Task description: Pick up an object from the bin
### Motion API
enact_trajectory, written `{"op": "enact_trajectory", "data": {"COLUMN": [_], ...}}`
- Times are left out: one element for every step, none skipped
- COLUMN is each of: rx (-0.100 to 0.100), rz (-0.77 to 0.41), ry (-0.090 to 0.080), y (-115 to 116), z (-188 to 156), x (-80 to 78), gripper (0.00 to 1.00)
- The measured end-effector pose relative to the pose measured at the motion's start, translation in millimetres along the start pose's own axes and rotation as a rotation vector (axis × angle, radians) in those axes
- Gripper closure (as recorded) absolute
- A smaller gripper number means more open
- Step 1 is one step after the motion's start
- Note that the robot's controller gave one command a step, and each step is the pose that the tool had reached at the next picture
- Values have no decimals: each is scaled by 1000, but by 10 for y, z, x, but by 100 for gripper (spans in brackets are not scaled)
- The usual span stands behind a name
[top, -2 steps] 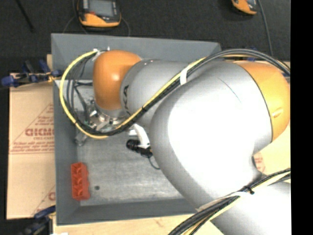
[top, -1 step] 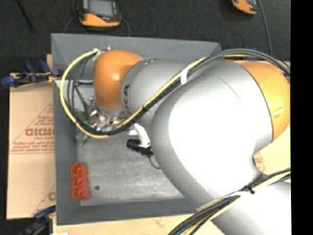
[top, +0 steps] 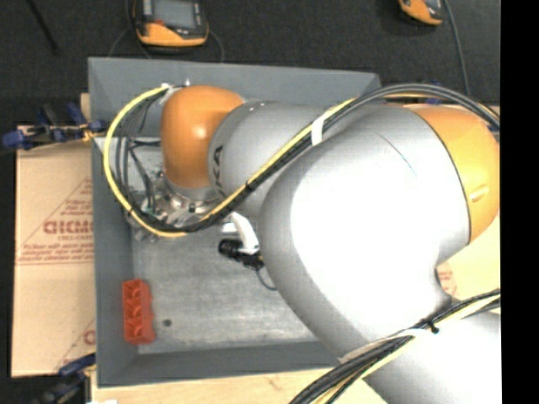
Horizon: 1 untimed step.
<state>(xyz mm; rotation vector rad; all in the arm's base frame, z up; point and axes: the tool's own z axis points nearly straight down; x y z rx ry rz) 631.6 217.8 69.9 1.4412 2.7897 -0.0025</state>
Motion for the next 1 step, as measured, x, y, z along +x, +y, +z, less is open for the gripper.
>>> {"op": "enact_trajectory", "data": {"rx": [-9], "rz": [-2], "ry": [-1], "y": [16], "z": [-1327], "x": [-26], "gripper": [100]}}
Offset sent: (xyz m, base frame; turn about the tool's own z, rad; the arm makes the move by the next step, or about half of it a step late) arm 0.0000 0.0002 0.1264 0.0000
